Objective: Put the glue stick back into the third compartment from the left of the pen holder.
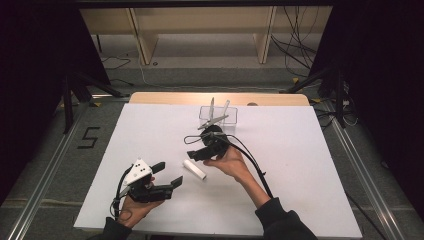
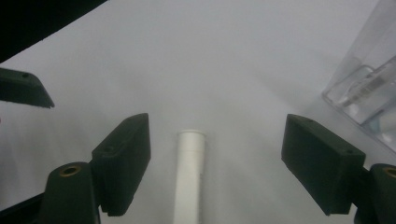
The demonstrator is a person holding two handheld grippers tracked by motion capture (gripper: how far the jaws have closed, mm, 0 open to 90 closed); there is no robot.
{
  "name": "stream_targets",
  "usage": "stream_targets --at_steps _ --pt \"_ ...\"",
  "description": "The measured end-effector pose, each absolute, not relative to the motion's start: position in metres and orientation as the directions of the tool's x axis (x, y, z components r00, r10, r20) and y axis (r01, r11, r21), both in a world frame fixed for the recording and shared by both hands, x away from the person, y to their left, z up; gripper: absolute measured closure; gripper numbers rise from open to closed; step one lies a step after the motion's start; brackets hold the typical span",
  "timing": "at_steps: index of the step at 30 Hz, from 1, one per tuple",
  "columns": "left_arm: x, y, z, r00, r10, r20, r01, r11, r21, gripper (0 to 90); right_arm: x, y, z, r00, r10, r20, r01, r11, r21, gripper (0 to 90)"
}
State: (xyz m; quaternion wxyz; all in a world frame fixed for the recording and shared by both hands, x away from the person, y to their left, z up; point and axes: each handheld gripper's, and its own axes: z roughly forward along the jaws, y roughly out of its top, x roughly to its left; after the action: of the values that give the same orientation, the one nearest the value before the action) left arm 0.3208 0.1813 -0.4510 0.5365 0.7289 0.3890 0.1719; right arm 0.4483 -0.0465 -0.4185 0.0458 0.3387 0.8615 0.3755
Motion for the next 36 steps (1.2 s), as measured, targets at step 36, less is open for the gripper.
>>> stream_targets --at_steps 36 --pt "0.318 0.18 -0.451 0.648 0.745 -0.159 0.374 -0.13 0.918 16.8 0.443 -0.009 -0.463 -0.804 0.577 0.143 0.561 0.656 0.505 50.9"
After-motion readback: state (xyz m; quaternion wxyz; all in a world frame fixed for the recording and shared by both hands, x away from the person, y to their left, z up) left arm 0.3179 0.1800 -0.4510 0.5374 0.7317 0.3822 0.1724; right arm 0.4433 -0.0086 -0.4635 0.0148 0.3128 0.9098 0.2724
